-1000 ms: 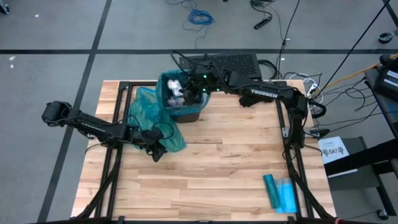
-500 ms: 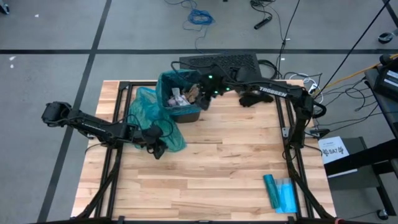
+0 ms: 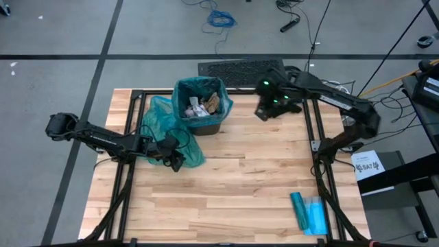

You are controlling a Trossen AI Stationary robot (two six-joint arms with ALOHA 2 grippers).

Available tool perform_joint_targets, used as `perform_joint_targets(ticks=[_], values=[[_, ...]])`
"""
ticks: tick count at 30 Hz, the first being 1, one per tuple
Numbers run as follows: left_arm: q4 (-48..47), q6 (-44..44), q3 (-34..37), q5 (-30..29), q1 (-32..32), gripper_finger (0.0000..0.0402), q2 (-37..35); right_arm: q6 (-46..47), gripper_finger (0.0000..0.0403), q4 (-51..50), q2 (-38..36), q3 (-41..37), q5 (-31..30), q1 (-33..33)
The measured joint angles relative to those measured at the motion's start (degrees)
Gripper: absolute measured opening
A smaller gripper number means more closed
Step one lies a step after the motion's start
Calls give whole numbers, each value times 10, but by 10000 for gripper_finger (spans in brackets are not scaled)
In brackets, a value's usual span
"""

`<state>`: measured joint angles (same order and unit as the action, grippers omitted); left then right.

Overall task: Place trash/remove bag and relplace
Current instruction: Put the white paper into the trash bin

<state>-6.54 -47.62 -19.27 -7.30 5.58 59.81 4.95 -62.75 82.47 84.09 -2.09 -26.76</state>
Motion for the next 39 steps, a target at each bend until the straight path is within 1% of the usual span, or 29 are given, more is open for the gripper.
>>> perform_joint_targets(ticks=[3, 6, 8, 10, 12, 15, 18, 21, 25, 30, 34, 38, 39], values=[[1, -1, 0, -7, 0, 116, 0, 25, 151, 90, -73, -138, 43, -23], [1, -1, 0, -10, 0, 116, 0, 46, 151, 234, -131, -274, 72, -34], [1, -1, 0, -10, 0, 116, 0, 56, 151, 348, -147, -349, 80, -35], [1, -1, 0, -10, 0, 116, 0, 59, 151, 458, -142, -411, 80, -34], [0, -1, 0, -10, 0, 116, 0, 59, 151, 558, -118, -457, 80, -35], [0, -1, 0, -10, 0, 116, 0, 39, 151, 672, -58, -495, 80, -47], [0, -1, 0, -10, 0, 116, 0, 16, 151, 740, 16, -496, 81, -56], [0, -1, 0, -10, 0, 116, 0, -7, 151, 785, 79, -473, 81, -54], [0, -29, 0, -9, 0, 116, 0, -33, 151, 802, 137, -419, 81, -42], [0, -31, 0, -7, 0, 116, 0, -35, 151, 788, 170, -355, 81, -22], [0, -31, 0, -7, 0, 116, 0, -20, 151, 783, 178, -316, 82, -12], [0, -31, 0, -7, 0, 116, 0, -14, 151, 743, 178, -294, 77, -7], [0, -31, 0, -7, 0, 116, 0, 0, 152, 727, 178, -289, 63, -7]])
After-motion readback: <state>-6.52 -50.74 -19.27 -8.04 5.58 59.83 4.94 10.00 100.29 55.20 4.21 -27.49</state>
